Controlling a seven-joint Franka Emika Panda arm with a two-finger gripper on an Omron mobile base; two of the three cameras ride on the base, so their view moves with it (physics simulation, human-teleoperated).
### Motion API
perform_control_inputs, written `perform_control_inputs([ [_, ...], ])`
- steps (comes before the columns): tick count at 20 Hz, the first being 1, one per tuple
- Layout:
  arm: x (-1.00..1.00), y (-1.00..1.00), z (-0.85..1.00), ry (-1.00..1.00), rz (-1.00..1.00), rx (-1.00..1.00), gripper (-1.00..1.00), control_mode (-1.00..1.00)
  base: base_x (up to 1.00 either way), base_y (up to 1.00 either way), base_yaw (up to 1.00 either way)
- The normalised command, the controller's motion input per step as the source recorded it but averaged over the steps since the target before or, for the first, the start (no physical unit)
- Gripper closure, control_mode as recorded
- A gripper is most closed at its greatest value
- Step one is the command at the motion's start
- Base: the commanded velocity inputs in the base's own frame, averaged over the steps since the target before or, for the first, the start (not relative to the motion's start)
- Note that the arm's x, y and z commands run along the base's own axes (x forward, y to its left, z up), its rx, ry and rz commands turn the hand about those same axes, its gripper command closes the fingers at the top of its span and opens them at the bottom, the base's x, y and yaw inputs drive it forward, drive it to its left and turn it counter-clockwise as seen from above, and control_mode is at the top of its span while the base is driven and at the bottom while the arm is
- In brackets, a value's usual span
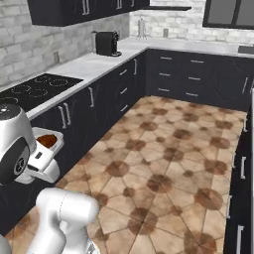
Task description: Place the tupperware on the top shelf of the fridge. Make space for the tupperware among the existing items by rearranging them on the shelves if needed. Close the fridge door when finished.
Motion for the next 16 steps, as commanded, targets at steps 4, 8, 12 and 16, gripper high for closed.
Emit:
perform_control_inputs([
  [4,0.00,0.00,0.00,0.00,0.00,0.00,1.00,1.00,0.74,-1.00,-0.32],
  [8,0.00,0.00,0.00,0.00,0.00,0.00,1.00,1.00,0.99,-0.97,-0.24],
  [12,0.00,0.00,0.00,0.00,0.00,0.00,1.00,1.00,1.00,-0.55,-0.12],
  [16,0.00,0.00,0.00,0.00,0.00,0.00,1.00,1.00,1.00,-0.10,-0.08],
])
